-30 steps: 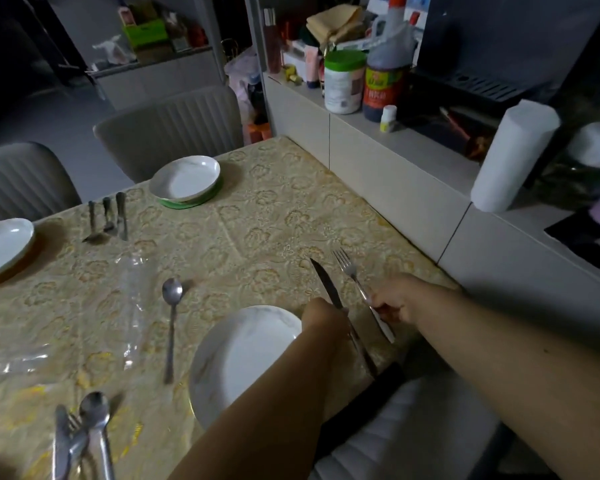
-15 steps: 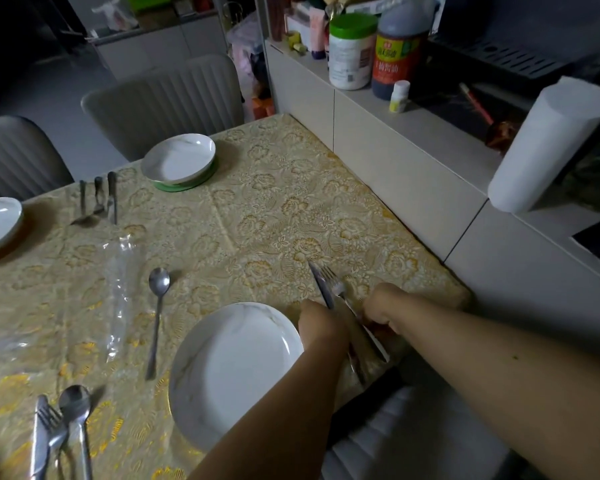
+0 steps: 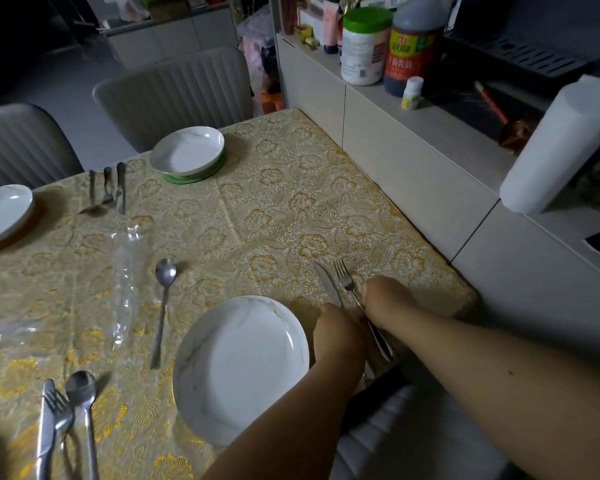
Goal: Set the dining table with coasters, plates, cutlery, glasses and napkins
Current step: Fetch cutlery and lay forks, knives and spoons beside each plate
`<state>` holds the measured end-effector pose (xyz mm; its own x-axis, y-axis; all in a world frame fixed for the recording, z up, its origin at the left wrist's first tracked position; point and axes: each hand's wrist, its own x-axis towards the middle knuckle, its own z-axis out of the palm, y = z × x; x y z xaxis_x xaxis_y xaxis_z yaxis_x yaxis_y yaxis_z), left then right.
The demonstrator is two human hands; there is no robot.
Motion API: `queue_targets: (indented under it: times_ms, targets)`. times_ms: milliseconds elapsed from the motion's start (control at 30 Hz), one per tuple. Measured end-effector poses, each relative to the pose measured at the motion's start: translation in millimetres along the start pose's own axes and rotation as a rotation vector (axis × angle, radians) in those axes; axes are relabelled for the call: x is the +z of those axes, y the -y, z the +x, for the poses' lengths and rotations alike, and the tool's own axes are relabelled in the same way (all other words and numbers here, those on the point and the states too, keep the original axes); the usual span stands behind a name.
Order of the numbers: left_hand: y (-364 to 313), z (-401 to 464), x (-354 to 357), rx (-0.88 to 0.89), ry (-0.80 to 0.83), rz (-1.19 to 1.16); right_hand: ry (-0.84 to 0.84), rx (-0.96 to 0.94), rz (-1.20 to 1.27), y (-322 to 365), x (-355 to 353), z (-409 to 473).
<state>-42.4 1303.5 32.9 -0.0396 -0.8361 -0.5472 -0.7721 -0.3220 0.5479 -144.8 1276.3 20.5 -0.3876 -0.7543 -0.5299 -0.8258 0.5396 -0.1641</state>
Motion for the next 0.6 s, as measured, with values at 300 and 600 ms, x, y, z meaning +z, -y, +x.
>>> queue_targets:
  times_ms: [300, 600]
  targets:
    - [11.2, 8.7, -66.2, 0.100, -0.319, -0.025, -0.228, -0.092, 0.105, 32.7, -22.6, -9.8]
    - [145.0, 62.8, -192.8, -0.240, -0.559, 0.104, -0.233, -0.250, 0.256, 113.8, -5.4, -32.0]
